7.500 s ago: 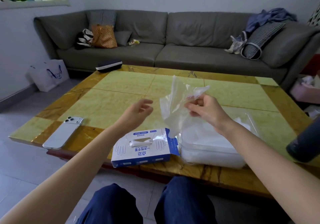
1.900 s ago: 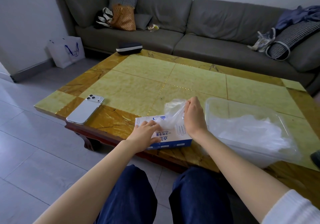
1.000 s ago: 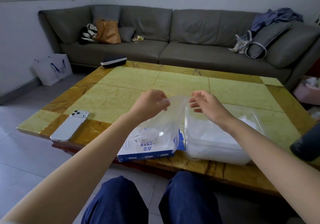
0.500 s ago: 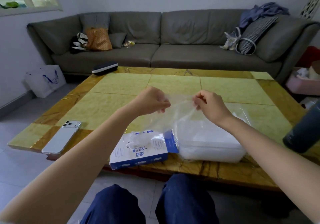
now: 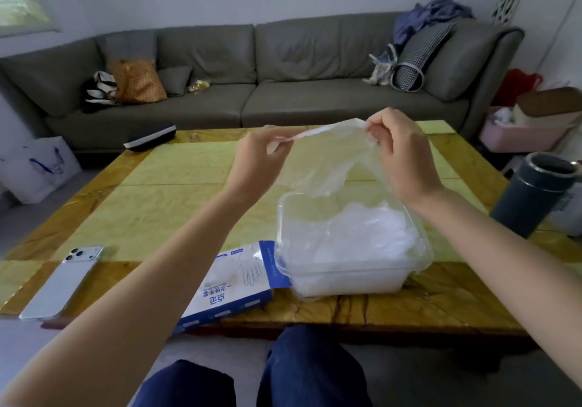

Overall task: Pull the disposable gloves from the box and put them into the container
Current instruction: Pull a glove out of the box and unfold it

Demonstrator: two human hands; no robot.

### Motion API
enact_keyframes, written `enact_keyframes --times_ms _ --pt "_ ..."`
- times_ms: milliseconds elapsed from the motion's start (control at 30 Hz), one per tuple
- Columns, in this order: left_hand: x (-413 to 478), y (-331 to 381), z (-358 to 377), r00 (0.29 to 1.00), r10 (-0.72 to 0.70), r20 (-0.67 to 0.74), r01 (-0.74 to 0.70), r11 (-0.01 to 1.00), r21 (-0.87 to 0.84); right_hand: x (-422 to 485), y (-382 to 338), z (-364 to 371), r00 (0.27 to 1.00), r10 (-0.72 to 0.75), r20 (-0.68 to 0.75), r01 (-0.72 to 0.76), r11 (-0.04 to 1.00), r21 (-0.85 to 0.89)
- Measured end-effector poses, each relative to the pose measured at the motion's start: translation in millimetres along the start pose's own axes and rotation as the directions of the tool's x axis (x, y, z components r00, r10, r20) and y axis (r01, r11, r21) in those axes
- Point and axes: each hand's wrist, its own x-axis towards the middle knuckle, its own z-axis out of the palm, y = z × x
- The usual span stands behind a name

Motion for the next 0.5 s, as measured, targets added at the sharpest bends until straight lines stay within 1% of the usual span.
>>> enact_keyframes --times_ms 67,100,167,200,233,267,300,367,433,467,500 --pt "-16.2 -10.9 4.4 0.999 0.015 0.046 -0.015 1.000 -0.009 -12.7 2.2 -7.2 0.993 -0.118 0.027 0.119 0.992 -0.040" --pt "-25.2 -20.0 5.3 0.996 0.011 0.086 -0.012 1.000 0.007 -21.4 2.8 -9.0 0.980 -0.184 0.075 0.188 0.981 -0.054" --pt "-40.6 -39.4 9.7 0.981 0.013 0.192 -0.035 0.993 0.109 -41.9 8.1 -10.7 0.923 -0.300 0.242 0.324 0.944 -0.063" --pt "-46.0 -48.3 11.7 0.965 0.024 0.259 -0.077 0.978 0.195 -51.9 12.6 -9.7 0.878 -0.335 0.341 0.374 0.926 -0.053" --pt "-50.0 -54.8 13.8 0.938 0.029 0.344 -0.132 0.951 0.281 -61.0 16.8 -7.3 0.830 -0.340 0.442 0.397 0.917 -0.040" --pt "-53.0 -59.2 16.1 0.900 0.020 0.435 -0.192 0.915 0.355 -68.5 20.0 -4.3 0.779 -0.303 0.549 0.384 0.923 -0.035" --pt "-55.3 -62.1 19.8 0.854 -0.002 0.521 -0.249 0.878 0.410 -74.2 21.8 -1.6 0.718 -0.228 0.658 0.344 0.937 -0.052" --pt "-56.4 -63.8 28.9 0.766 -0.061 0.640 -0.328 0.819 0.470 -80.4 25.2 2.0 0.572 -0.031 0.819 0.242 0.961 -0.133" --pt "-53.0 -58.8 37.3 0.710 -0.121 0.694 -0.371 0.773 0.514 -80.8 27.1 3.2 0.446 0.151 0.882 0.115 0.968 -0.223" --pt "-50.3 -54.5 40.2 0.706 -0.139 0.694 -0.378 0.755 0.536 -79.6 26.1 3.3 0.413 0.206 0.887 0.053 0.967 -0.249" --pt "-47.6 -49.4 42.7 0.723 -0.136 0.677 -0.381 0.740 0.555 -77.2 23.7 2.6 0.405 0.242 0.882 0.000 0.964 -0.265"
